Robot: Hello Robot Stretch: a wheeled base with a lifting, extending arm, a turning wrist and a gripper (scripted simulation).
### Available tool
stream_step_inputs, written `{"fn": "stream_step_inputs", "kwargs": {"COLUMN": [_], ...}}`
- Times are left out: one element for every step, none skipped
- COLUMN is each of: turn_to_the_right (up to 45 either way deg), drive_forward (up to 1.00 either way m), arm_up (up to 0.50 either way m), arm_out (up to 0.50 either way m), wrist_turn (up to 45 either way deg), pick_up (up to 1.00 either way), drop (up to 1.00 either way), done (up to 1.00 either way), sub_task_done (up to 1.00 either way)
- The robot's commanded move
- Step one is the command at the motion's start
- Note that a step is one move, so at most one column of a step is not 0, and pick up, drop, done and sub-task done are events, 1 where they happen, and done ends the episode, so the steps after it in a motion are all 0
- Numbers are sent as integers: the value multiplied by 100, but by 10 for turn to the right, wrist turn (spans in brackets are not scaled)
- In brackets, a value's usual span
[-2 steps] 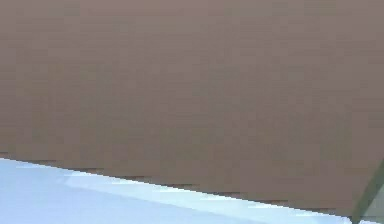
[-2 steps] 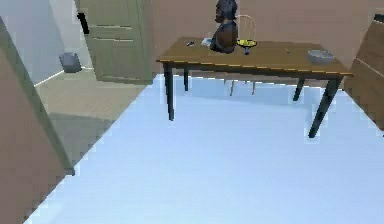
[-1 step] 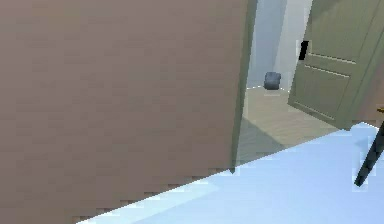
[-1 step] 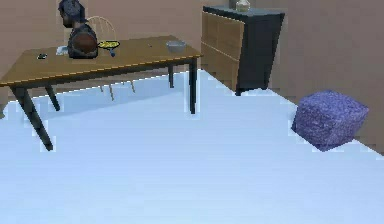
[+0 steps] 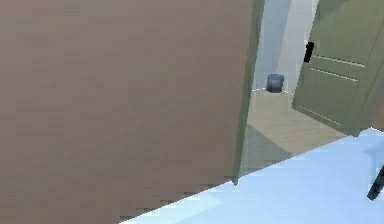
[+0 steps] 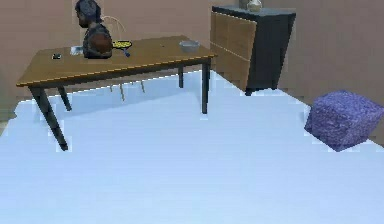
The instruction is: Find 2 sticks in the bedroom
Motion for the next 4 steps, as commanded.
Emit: {"fn": "stream_step_inputs", "kwargs": {"turn_to_the_right": [-450, -390, 0, -450], "drive_forward": [0, 0, 35, 0], "arm_up": [0, 0, 0, 0], "arm_out": [0, 0, 0, 0], "wrist_turn": [0, 0, 0, 0], "pick_up": [0, 0, 0, 0], "drop": [0, 0, 0, 0], "done": [0, 0, 0, 0], "sub_task_done": [0, 0, 0, 0]}}
